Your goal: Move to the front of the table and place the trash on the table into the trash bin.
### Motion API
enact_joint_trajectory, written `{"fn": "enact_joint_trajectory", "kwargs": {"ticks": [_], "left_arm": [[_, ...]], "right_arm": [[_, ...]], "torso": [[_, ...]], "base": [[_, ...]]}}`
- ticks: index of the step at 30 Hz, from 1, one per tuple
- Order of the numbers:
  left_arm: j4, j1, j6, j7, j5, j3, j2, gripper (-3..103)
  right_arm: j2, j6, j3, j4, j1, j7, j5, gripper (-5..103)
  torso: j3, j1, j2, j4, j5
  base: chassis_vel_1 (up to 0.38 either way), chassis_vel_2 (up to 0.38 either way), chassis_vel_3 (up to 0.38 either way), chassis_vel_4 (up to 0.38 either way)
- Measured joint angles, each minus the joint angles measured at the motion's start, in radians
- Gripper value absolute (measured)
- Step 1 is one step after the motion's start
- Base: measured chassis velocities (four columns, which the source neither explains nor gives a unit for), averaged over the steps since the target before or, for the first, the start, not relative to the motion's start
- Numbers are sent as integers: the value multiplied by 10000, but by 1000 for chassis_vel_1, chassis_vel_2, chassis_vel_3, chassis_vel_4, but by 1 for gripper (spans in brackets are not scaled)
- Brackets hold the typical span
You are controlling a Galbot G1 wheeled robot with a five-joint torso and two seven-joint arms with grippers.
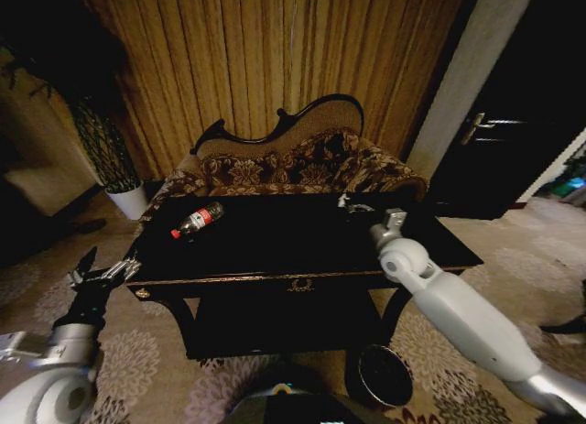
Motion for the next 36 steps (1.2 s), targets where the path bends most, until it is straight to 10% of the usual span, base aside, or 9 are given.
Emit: {"fn": "enact_joint_trajectory", "kwargs": {"ticks": [19,36], "left_arm": [[723,-289,-134,848,-392,44,705,100],[1037,-356,-273,1382,-988,3,1191,100]], "right_arm": [[2,598,4521,724,-4501,-483,-227,0],[561,895,5666,2049,-6077,-1414,-88,0]], "torso": [[0,0,0,0,-3],[2,2,-3,2,-1]], "base": [[0,0,0,0],[18,-22,-15,21]]}}
